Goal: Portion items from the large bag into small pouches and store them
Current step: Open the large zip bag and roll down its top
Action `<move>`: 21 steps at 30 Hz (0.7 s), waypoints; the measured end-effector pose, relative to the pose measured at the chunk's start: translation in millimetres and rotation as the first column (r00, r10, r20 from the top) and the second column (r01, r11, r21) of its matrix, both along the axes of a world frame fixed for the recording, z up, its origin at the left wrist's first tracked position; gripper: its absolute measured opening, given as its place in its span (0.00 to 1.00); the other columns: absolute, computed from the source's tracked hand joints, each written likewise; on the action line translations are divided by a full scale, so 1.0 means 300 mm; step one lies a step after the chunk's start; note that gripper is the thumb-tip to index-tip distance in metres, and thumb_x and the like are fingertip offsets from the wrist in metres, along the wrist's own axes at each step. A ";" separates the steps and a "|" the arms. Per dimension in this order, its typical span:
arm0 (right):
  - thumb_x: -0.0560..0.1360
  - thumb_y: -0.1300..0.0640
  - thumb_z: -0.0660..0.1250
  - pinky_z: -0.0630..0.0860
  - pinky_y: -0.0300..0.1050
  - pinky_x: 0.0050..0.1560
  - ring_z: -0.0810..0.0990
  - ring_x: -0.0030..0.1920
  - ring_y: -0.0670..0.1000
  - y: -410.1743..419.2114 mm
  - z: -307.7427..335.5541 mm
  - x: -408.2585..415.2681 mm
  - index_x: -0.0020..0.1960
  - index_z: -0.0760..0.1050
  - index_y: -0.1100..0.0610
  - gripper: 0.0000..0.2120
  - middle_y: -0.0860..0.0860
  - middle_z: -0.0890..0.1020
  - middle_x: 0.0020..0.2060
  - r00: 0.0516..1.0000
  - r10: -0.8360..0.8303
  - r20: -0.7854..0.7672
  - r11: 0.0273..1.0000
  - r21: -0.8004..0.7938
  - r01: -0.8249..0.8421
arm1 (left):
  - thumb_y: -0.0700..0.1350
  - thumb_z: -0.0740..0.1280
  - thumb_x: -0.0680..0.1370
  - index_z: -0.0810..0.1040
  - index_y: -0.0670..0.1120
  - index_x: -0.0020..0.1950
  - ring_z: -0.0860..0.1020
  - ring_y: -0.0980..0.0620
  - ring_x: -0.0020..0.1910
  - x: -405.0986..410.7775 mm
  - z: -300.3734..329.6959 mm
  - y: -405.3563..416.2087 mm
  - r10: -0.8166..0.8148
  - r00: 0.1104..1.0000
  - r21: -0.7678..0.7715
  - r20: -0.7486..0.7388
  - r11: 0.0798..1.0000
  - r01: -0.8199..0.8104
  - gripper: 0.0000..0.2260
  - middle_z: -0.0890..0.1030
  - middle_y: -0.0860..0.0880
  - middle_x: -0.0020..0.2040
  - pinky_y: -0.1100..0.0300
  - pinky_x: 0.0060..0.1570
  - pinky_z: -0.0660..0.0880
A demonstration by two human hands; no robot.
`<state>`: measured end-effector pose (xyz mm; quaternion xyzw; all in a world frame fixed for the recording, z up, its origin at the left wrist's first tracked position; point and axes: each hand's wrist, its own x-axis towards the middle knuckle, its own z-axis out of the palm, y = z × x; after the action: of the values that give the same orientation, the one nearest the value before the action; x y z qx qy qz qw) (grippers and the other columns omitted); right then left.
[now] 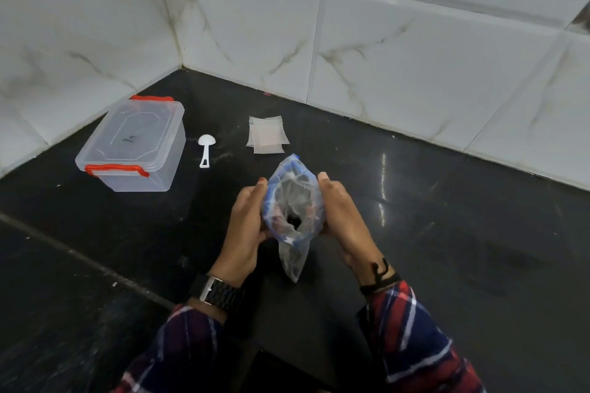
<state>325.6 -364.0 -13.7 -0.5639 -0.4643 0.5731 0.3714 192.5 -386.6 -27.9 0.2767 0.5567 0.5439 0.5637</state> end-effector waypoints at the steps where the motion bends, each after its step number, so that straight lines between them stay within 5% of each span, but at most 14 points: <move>1: 0.80 0.39 0.53 0.76 0.44 0.43 0.79 0.44 0.49 -0.002 0.004 -0.002 0.50 0.72 0.55 0.20 0.52 0.80 0.47 0.994 0.000 0.107 0.998 0.065 -0.007 | 0.55 0.61 0.79 0.75 0.43 0.57 0.82 0.45 0.50 -0.001 0.004 0.003 -0.008 0.997 0.025 -0.079 1.000 0.010 0.17 0.82 0.42 0.51 0.46 0.49 0.79; 6: 0.81 0.48 0.57 0.69 0.28 0.30 0.72 0.35 0.43 0.006 0.001 -0.013 0.42 0.70 0.54 0.13 0.48 0.75 0.38 0.961 -0.045 0.273 0.967 0.252 -0.026 | 0.52 0.64 0.78 0.77 0.37 0.48 0.80 0.45 0.41 -0.001 0.013 0.019 0.006 0.963 0.109 -0.270 0.994 0.024 0.17 0.81 0.40 0.42 0.49 0.46 0.78; 9: 0.82 0.51 0.56 0.66 0.30 0.29 0.68 0.32 0.45 0.017 -0.010 -0.024 0.34 0.66 0.54 0.18 0.48 0.71 0.32 0.951 -0.106 0.290 0.955 0.296 0.016 | 0.48 0.61 0.81 0.78 0.35 0.46 0.78 0.49 0.37 0.002 -0.004 0.029 -0.015 0.952 0.120 -0.304 0.991 0.054 0.16 0.79 0.43 0.37 0.56 0.39 0.75; 11: 0.81 0.51 0.56 0.69 0.41 0.37 0.71 0.34 0.48 0.025 -0.010 -0.026 0.34 0.67 0.54 0.18 0.51 0.73 0.32 0.980 -0.104 0.172 0.979 0.191 0.070 | 0.47 0.59 0.82 0.80 0.37 0.49 0.80 0.49 0.40 -0.004 -0.006 0.040 -0.040 0.988 0.069 -0.151 0.996 0.051 0.16 0.82 0.43 0.41 0.58 0.41 0.76; 14: 0.82 0.52 0.57 0.76 0.50 0.50 0.80 0.40 0.52 0.040 0.002 -0.006 0.40 0.76 0.61 0.18 0.54 0.81 0.35 0.963 -0.120 -0.242 0.987 -0.130 0.091 | 0.48 0.58 0.82 0.79 0.38 0.55 0.81 0.47 0.49 -0.030 0.001 0.058 0.001 0.968 -0.093 0.252 0.995 0.024 0.15 0.83 0.41 0.49 0.56 0.46 0.77; 17: 0.81 0.54 0.58 0.76 0.53 0.58 0.82 0.43 0.53 0.038 0.001 0.014 0.47 0.78 0.63 0.15 0.56 0.84 0.38 0.896 -0.145 -0.420 0.970 -0.238 0.046 | 0.47 0.59 0.82 0.78 0.37 0.56 0.81 0.45 0.52 -0.037 0.006 0.054 -0.007 0.952 -0.129 0.305 0.990 0.048 0.16 0.83 0.40 0.52 0.54 0.48 0.77; 21: 0.81 0.51 0.57 0.74 0.46 0.48 0.78 0.41 0.51 0.034 -0.004 0.009 0.47 0.79 0.62 0.17 0.54 0.80 0.38 0.988 -0.063 -0.138 0.995 -0.080 0.052 | 0.51 0.60 0.81 0.80 0.42 0.52 0.81 0.46 0.52 -0.026 0.000 0.051 -0.044 0.995 -0.070 0.089 0.996 0.050 0.15 0.83 0.41 0.51 0.52 0.54 0.77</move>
<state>328.4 -354.0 -15.0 -0.5490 -0.3985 0.6177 0.3978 184.7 -371.4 -28.0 0.2451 0.5442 0.5214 0.6098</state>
